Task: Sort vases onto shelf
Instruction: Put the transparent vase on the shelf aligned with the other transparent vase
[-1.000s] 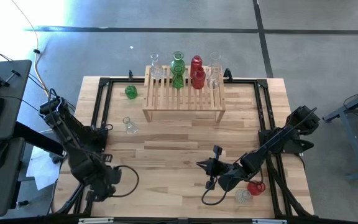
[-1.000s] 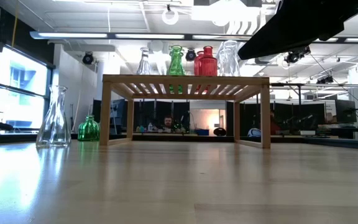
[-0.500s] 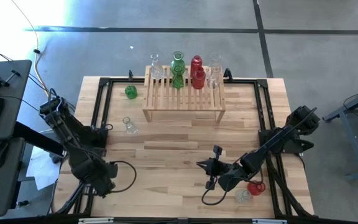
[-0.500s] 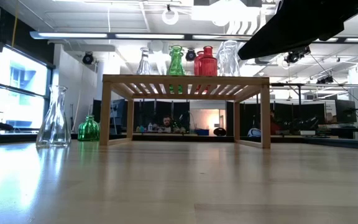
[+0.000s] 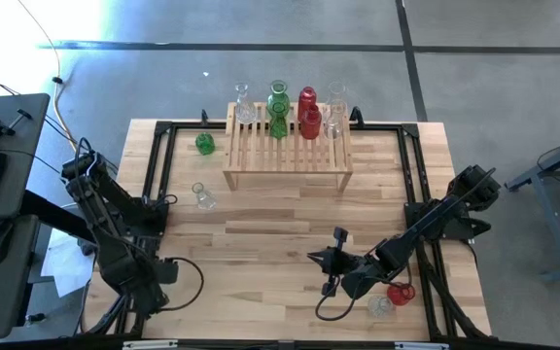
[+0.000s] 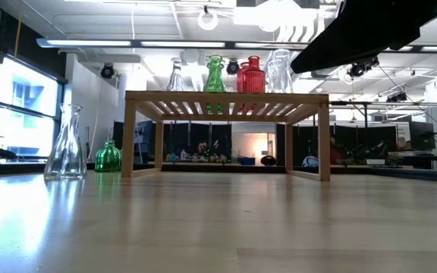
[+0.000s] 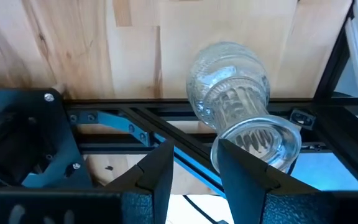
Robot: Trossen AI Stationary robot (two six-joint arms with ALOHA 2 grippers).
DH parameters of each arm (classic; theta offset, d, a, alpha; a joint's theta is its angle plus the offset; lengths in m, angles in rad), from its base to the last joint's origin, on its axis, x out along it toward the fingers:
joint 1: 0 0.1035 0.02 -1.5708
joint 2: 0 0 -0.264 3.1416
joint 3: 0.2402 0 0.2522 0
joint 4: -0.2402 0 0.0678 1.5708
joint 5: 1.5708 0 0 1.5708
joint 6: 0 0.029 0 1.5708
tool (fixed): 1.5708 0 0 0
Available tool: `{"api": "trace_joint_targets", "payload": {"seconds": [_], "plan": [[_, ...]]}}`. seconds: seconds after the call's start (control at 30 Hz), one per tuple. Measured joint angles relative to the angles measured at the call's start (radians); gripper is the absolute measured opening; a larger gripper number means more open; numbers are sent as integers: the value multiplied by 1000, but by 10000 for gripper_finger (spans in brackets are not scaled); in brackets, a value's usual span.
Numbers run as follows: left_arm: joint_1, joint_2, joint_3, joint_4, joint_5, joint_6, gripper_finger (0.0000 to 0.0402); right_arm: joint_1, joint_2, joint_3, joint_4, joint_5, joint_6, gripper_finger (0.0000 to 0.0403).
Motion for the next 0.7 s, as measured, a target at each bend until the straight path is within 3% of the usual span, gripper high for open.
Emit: {"api": "trace_joint_targets", "payload": {"seconds": [0.7], "plan": [[-4, 0, 0, 72, 23, -4, 115, 0, 0, 0, 0, 0, 0, 0]]}}
